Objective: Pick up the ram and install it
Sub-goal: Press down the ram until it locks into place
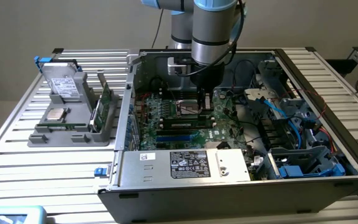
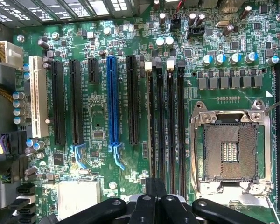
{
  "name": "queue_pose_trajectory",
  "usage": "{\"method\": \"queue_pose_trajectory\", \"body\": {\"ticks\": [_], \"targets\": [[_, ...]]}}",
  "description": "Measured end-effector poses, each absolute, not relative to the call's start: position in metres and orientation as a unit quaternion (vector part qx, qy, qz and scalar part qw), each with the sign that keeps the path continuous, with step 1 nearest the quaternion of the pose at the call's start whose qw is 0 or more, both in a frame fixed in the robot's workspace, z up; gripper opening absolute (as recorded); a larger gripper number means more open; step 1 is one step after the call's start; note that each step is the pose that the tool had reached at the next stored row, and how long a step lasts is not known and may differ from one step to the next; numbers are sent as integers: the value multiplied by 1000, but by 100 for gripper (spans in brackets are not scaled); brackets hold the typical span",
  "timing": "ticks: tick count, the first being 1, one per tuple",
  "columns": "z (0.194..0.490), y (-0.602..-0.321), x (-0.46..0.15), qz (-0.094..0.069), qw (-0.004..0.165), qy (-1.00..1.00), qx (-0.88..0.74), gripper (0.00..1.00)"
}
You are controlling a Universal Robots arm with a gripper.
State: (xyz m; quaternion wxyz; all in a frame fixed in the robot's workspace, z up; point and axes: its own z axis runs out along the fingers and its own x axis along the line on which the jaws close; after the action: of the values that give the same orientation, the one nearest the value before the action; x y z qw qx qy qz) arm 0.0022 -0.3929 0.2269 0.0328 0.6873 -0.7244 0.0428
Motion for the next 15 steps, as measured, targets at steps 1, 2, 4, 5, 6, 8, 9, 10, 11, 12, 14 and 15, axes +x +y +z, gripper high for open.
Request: {"method": "queue_pose_trajectory", "body": {"ticks": [1,2,4,5,6,8,9,10,11,12,14,15], "targets": [[227,-393,2,43,33,-724,687,11],[226,-393,2,43,33,-724,687,11],[226,-393,2,43,33,-724,687,11],[226,-393,2,43,33,-724,687,11],[225,-393,2,43,33,-724,687,11],[225,-393,2,43,33,-724,687,11],[225,-393,2,43,33,-724,687,11],[226,-393,2,43,33,-724,687,11],[227,-393,2,42,32,-725,687,11],[230,-393,1,43,32,-724,687,11],[234,-393,-2,43,33,-724,687,11],[234,-393,-5,43,32,-724,687,11]]}}
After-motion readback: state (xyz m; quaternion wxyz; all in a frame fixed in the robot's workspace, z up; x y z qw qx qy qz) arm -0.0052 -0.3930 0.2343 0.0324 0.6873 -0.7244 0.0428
